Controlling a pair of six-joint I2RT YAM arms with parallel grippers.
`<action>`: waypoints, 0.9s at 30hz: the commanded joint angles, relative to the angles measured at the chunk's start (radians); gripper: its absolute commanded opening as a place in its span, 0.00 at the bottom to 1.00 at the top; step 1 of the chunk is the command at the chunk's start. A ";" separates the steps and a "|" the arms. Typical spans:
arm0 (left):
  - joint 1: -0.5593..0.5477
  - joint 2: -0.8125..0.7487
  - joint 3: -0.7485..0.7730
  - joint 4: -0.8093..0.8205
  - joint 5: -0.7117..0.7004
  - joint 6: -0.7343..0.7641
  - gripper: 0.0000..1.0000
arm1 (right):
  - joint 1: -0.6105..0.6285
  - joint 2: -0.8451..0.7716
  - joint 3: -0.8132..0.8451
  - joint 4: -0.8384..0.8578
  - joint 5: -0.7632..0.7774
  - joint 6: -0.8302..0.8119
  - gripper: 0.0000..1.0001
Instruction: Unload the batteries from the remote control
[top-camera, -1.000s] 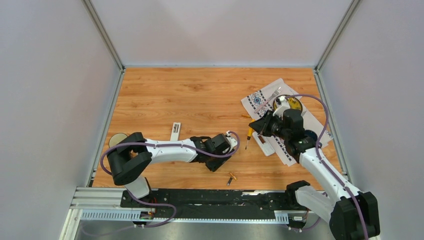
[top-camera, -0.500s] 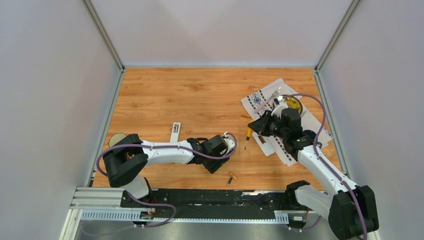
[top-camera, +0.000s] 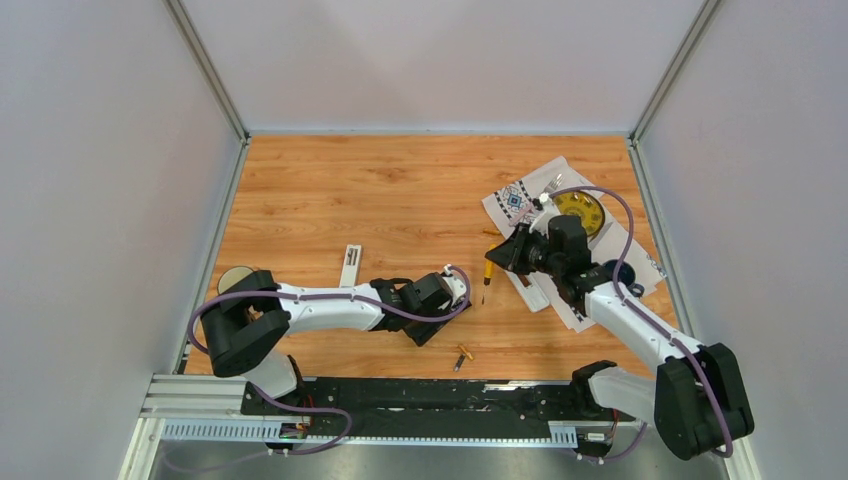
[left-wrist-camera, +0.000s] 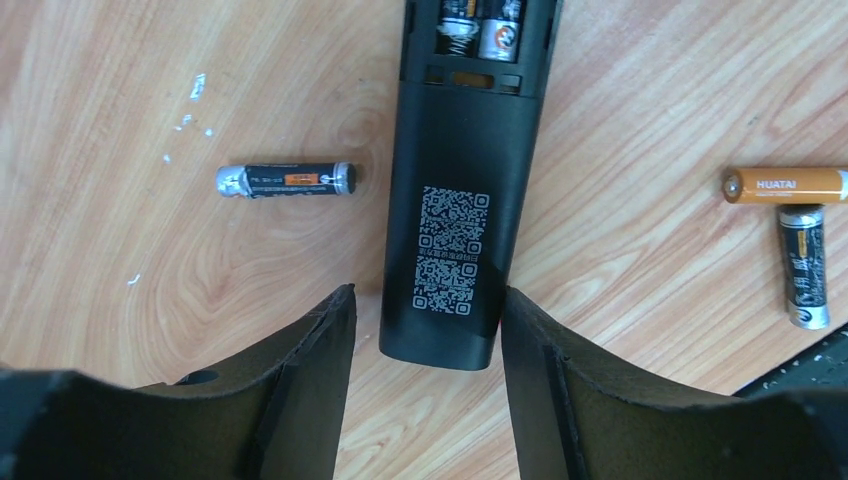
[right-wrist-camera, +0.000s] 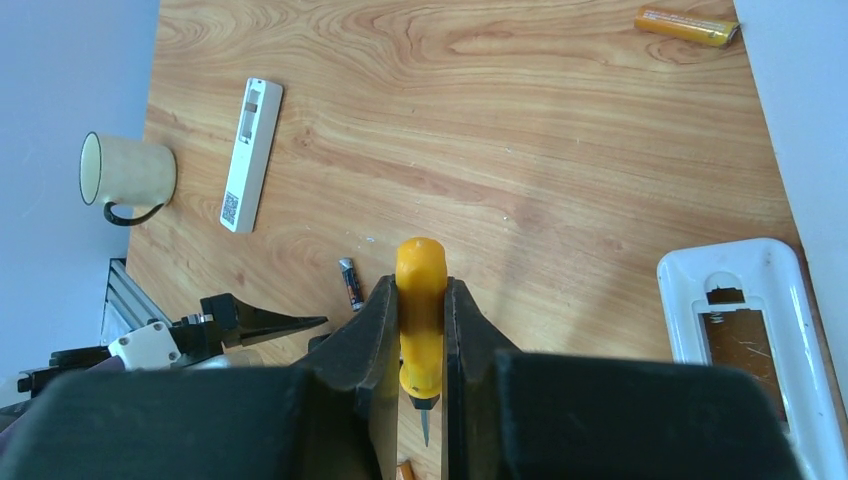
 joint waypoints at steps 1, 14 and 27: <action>0.002 0.006 -0.022 -0.048 -0.092 0.020 0.61 | 0.014 0.018 0.051 0.070 0.002 0.000 0.00; 0.002 0.044 0.000 -0.020 0.002 0.055 0.29 | 0.033 0.062 0.054 0.093 0.033 -0.008 0.00; 0.002 0.007 -0.025 -0.011 0.022 0.043 0.08 | 0.099 0.130 0.074 0.167 0.116 -0.002 0.00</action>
